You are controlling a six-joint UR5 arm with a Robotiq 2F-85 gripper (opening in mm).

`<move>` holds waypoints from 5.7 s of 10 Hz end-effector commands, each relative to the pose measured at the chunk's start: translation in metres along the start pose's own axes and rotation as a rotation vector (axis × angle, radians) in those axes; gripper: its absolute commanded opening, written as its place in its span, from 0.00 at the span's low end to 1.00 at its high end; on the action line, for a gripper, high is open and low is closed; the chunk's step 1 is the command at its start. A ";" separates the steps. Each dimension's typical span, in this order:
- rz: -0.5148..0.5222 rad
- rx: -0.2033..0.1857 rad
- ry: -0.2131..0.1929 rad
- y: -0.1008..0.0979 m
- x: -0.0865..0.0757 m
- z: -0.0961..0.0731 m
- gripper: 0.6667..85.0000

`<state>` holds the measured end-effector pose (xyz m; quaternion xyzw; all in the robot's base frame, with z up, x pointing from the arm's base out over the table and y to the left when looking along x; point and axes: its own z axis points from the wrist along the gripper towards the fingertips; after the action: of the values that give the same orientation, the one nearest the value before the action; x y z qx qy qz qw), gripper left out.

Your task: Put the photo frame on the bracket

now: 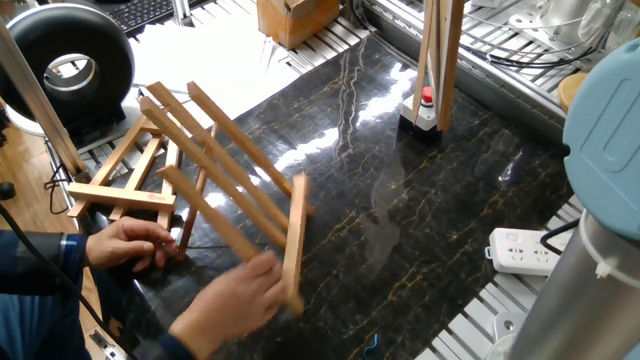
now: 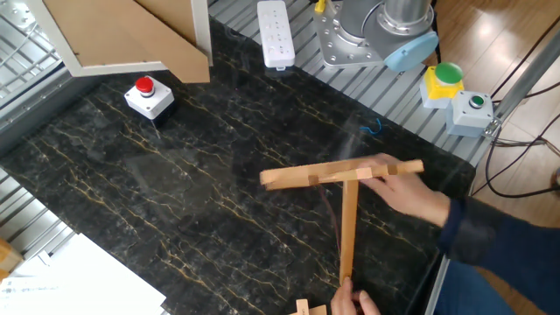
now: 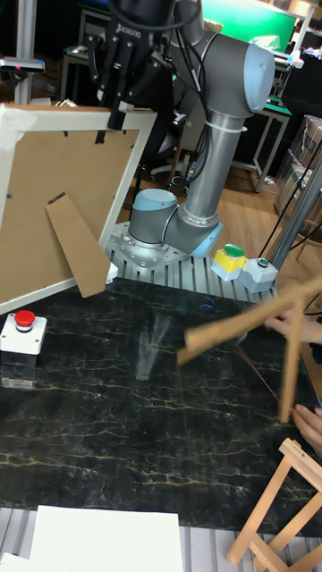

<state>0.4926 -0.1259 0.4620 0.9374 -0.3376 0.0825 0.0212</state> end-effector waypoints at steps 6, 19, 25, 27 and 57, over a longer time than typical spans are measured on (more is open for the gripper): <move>-0.042 0.004 -0.010 -0.009 -0.015 -0.001 0.00; 0.795 -0.038 -0.024 -0.014 -0.040 -0.003 0.00; 0.966 -0.013 -0.037 -0.021 -0.040 -0.003 0.00; 0.937 -0.037 -0.024 -0.015 -0.040 -0.003 0.00; 0.602 -0.037 -0.044 -0.112 -0.139 -0.027 0.00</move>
<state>0.4547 0.0441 0.4665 0.7929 -0.6057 0.0645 0.0155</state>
